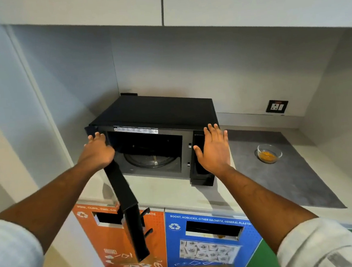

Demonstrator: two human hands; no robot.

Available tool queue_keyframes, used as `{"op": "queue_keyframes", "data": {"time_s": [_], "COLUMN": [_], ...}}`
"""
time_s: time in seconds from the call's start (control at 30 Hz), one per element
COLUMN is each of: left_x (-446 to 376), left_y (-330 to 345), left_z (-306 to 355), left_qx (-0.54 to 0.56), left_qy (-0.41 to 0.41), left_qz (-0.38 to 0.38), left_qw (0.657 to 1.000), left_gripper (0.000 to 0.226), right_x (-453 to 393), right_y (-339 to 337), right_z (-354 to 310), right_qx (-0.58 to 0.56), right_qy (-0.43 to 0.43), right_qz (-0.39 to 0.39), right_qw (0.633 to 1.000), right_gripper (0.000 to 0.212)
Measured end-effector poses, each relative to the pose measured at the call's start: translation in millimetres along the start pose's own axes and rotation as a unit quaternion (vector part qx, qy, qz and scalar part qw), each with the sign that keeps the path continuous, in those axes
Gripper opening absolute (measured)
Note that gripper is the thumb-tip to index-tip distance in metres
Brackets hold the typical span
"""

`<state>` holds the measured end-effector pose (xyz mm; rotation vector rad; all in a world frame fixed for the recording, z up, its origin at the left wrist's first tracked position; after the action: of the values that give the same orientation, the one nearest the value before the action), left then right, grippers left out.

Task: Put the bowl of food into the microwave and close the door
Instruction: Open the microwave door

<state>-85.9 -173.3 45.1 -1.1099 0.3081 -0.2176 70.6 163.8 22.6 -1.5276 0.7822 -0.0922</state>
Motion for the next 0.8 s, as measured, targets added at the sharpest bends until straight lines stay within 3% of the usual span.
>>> {"op": "queue_keyframes", "data": {"time_s": [0.3,0.5,0.8], "left_x": [8,16,20], "left_y": [-14,-11,-12], "left_z": [-14,-32,-57], "left_qx": [-0.101,-0.202,-0.25], "left_qy": [-0.065,-0.034,-0.015], "left_qz": [-0.041,-0.062,-0.072], "left_qw": [0.992,0.977,0.965], "left_gripper": [0.068,0.082,0.101], "right_x": [1,2,3], "right_y": [10,10,12], "right_z": [-6,-8,-6], "right_qx": [0.06,0.07,0.077], "right_qy": [0.002,-0.002,0.002], "right_qz": [-0.016,-0.026,-0.032], "right_qw": [0.998,0.997,0.997], "right_gripper": [0.088,0.09,0.091]}}
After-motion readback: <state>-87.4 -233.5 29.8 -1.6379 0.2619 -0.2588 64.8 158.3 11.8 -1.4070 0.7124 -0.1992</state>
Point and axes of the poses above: each hand's wrist, its own x-axis away from the middle knuckle, its own y-axis out of the palm, z = x × y, the point moved 6 cm from there along -x, towards the middle knuckle, and after that the axes turned 7 degrees about y, right-handed, at the moved point
